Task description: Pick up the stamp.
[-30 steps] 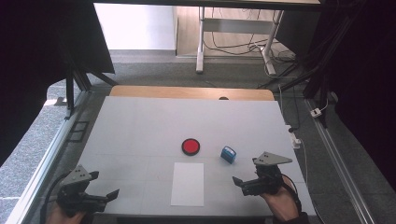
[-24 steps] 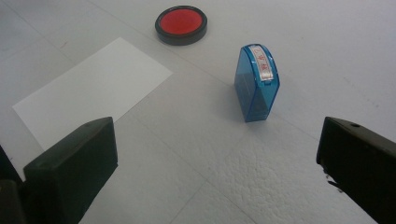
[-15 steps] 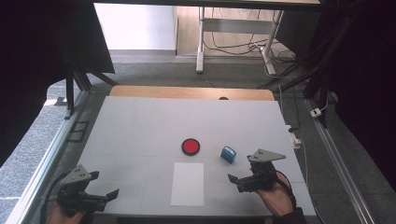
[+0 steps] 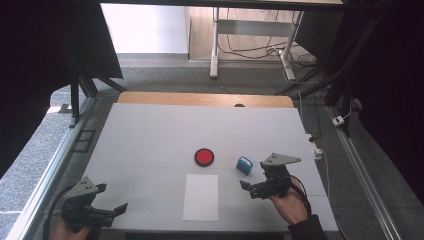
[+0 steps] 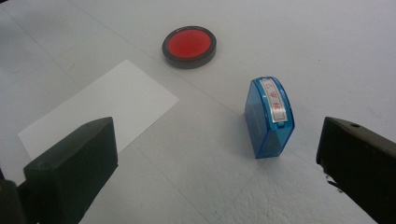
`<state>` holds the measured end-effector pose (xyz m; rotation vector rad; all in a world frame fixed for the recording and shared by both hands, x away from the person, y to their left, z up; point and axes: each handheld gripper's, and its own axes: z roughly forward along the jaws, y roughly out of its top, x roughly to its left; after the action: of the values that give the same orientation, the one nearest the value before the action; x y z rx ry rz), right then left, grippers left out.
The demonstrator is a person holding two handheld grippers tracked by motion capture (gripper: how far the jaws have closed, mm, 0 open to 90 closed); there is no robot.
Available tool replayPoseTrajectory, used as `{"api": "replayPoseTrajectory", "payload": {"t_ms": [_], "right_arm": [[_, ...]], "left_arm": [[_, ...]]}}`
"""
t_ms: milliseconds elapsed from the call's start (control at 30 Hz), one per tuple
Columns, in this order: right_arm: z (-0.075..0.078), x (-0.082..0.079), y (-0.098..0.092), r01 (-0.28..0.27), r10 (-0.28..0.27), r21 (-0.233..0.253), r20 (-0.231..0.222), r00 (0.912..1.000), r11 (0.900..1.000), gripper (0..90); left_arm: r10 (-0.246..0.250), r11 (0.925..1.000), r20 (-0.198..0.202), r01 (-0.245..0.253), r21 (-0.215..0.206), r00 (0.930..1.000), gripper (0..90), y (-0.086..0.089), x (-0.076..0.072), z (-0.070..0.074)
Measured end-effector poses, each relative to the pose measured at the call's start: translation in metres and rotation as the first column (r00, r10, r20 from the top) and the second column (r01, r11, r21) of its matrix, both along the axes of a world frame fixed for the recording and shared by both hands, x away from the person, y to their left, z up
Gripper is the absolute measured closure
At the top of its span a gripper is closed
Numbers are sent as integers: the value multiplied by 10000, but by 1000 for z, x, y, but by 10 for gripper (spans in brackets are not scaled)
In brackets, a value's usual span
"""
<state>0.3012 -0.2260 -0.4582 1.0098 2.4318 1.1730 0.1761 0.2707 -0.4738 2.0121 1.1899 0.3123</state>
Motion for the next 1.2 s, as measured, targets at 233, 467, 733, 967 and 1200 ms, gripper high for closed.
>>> {"api": "replayPoseTrajectory", "payload": {"t_ms": [233,467,733,967,1200], "right_arm": [[-5,10,7,196,-187,-796,117,9998,9966,0],[-8,24,10,296,-303,-1118,-45,9995,9933,0],[-13,41,11,277,-336,-1202,-474,9983,9924,0],[-15,48,15,330,-384,-1364,-370,9986,9901,0],[-21,59,22,211,-265,-1716,-294,9992,9849,0]], "left_arm": [[-9,10000,-8,9,33,10000,4,0,0,0],[-10,10000,-36,10,54,10000,4,0,0,0],[-17,10000,-62,17,39,10000,4,0,1,0],[-4,10000,-57,4,28,10000,4,0,1,-1],[-23,10000,-87,23,24,10000,4,0,1,-1]]}}
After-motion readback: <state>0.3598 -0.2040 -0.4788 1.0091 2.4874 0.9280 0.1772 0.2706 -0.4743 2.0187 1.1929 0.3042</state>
